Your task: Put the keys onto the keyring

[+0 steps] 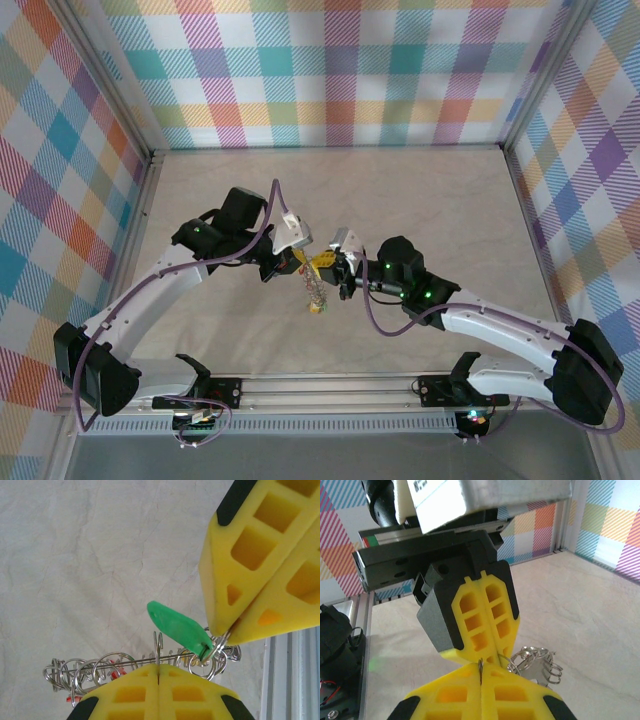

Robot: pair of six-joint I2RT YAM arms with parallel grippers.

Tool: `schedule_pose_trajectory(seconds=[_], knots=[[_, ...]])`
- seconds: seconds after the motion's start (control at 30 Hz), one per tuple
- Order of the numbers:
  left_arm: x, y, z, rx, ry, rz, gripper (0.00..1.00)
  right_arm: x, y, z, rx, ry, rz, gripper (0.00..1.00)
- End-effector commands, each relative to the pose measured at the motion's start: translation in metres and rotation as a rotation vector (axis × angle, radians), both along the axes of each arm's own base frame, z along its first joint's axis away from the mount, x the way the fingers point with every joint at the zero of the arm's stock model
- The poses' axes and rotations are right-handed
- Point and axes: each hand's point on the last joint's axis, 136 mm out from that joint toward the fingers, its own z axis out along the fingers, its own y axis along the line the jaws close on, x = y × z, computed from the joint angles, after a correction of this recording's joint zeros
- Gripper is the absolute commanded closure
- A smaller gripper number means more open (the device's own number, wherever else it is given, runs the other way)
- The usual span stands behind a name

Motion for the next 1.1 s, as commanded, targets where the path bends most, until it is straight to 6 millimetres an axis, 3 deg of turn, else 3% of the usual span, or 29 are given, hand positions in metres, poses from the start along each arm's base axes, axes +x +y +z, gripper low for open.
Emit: schedule_pose_trajectory(seconds=[0.0, 1.07], knots=[[0.001, -0.002, 0.02, -0.06, -0.056, -0.004, 1.0, 0.003, 0.0, -0.004, -0.028, -0.012, -0.018, 1.0], [-0.001, -0.008, 0.024, -0.077, -0.031, -0.042, 1.0, 0.023, 0.002, 0.004, -0.008, -0.038, -0.116, 1.0]])
